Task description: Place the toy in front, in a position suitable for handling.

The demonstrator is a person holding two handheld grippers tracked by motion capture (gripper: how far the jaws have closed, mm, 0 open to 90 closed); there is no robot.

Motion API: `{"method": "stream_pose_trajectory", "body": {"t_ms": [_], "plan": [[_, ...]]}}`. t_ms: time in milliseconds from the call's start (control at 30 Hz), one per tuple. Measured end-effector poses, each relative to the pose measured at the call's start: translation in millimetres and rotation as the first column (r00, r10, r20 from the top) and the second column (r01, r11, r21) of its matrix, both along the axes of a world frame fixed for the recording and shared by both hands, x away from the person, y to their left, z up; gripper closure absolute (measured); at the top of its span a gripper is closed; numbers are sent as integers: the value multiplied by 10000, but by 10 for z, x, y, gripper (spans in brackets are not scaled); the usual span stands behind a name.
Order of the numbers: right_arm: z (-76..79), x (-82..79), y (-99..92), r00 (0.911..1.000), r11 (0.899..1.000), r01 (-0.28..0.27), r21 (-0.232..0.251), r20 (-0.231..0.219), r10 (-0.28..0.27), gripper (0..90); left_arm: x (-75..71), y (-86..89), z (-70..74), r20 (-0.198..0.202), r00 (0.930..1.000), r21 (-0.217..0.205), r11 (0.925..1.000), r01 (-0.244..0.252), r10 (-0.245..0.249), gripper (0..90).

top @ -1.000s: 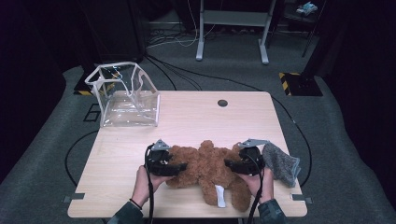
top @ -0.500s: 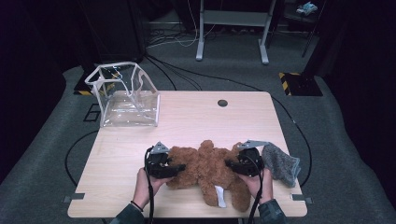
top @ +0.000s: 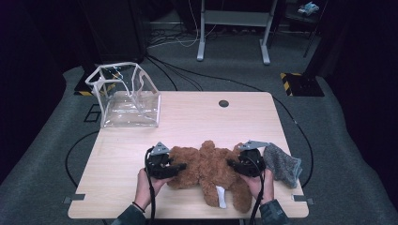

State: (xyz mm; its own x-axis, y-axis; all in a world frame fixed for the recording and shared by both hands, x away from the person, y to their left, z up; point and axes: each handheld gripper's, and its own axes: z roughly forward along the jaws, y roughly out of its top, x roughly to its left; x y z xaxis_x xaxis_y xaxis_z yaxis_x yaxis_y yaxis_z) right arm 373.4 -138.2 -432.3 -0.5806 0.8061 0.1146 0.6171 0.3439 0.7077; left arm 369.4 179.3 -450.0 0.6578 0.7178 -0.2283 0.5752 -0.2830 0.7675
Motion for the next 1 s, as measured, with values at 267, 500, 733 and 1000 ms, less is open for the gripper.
{"method": "stream_pose_trajectory", "body": {"t_ms": [267,500,733,1000], "plan": [[26,-49,6,9994,9998,154,135,305,-158,773,-9,31,8,-19,10000,-413,9991,-26,26,615],[57,-78,-6,9981,9995,192,266,587,-208,786,-11,34,32,-117,9999,-634,9980,-17,9,623],[148,-112,-14,9953,9992,239,322,928,-268,792,-11,31,66,-128,9999,-900,9959,-26,14,638],[254,-104,-29,9929,9990,322,305,1134,-355,795,50,7,151,-26,10000,-981,9952,-23,20,640]]}}
